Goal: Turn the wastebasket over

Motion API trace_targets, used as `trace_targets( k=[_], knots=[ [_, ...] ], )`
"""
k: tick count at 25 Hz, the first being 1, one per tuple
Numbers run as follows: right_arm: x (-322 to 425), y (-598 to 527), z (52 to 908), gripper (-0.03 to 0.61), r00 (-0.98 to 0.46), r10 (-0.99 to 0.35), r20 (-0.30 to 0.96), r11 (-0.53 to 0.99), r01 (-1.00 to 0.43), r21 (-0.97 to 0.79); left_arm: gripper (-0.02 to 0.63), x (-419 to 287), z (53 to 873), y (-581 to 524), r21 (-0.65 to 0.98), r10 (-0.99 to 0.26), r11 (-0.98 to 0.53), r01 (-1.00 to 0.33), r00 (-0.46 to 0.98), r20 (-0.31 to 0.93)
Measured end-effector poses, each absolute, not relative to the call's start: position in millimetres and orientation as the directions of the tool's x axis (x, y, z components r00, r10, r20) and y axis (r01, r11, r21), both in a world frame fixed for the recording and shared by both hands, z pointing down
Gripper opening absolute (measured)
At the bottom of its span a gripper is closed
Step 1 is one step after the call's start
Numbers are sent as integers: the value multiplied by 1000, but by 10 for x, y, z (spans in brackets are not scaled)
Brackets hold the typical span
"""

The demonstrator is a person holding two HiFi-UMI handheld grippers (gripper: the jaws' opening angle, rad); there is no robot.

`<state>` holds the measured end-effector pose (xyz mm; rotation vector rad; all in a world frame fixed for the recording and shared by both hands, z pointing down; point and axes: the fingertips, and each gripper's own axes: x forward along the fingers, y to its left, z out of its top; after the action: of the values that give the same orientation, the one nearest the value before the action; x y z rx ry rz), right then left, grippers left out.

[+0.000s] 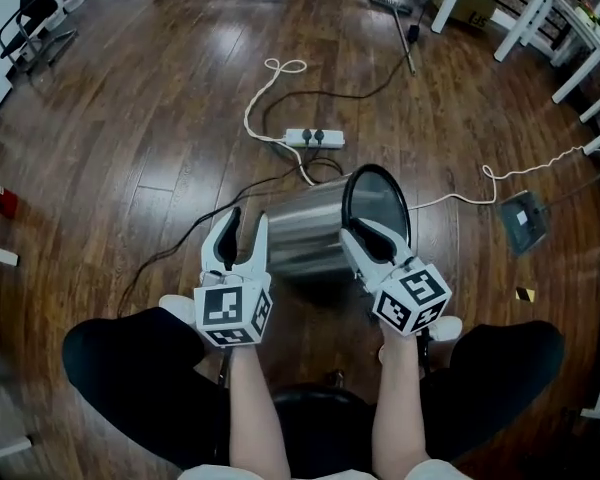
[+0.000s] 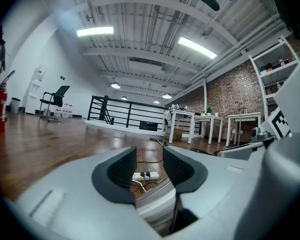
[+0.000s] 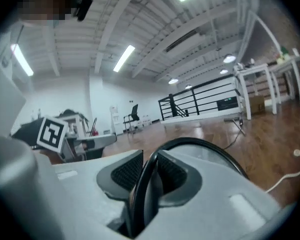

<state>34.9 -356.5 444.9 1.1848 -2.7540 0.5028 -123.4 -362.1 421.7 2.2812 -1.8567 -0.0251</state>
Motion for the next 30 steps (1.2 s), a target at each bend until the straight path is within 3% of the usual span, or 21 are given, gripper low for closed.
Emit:
trace_targets(
  k=[3, 7, 11, 16, 20, 21, 22, 23, 24, 25, 26, 28, 30],
  knots=[
    [714, -3634, 4560, 78, -663, -736, 134, 546, -699, -461, 187, -1155, 4248, -3625, 160, -966, -206, -966, 226, 122],
    [1295, -3656, 5064, 51, -560, -802, 209, 366, -736, -570, 187, -1057, 4296, -3635, 159, -960, -222, -962, 243, 135],
    [1718, -3590, 5670, 46, -436, -814, 385, 190, -825, -532, 187, -940, 4387, -3661, 152, -951, -244, -958, 267, 158],
    [1703, -3629, 5706, 37, -375, -795, 476, 200, -904, -379, 187, -900, 4524, -3672, 154, -940, -249, -956, 277, 199],
    [1729, -3635, 5700, 40, -365, -795, 484, 155, -894, -419, 189, -984, 4713, -3648, 168, -928, -226, -960, 265, 263],
    [1748, -3649, 5689, 45, -357, -803, 477, 142, -893, -427, 198, -1018, 4799, -3630, 172, -921, -219, -960, 262, 289],
    [1764, -3673, 5664, 103, -350, -809, 473, 139, -895, -423, 212, -1056, 4901, -3607, 184, -911, -214, -959, 264, 318],
    [1778, -3704, 5622, 182, -349, -810, 471, 147, -899, -413, 266, -1094, 5015, -3577, 211, -896, -210, -955, 274, 349],
    [1797, -3745, 5561, 219, -354, -809, 470, 161, -901, -403, 343, -1137, 5130, -3546, 252, -879, -205, -946, 291, 378],
    [1819, -3797, 5486, 222, -361, -807, 466, 176, -902, -394, 402, -1192, 5235, -3522, 295, -863, -194, -936, 306, 402],
    [1834, -3852, 5411, 222, -370, -804, 465, 192, -902, -386, 419, -1258, 5327, -3504, 330, -851, -178, -927, 313, 421],
    [1810, -3929, 5334, 222, -398, -776, 489, 230, -901, -368, 406, -1365, 5482, -3487, 382, -839, -145, -913, 318, 442],
    [1757, -3946, 5373, 222, -416, -729, 544, 266, -904, -335, 351, -1371, 5613, -3516, 435, -839, -123, -892, 328, 434]
  ],
)
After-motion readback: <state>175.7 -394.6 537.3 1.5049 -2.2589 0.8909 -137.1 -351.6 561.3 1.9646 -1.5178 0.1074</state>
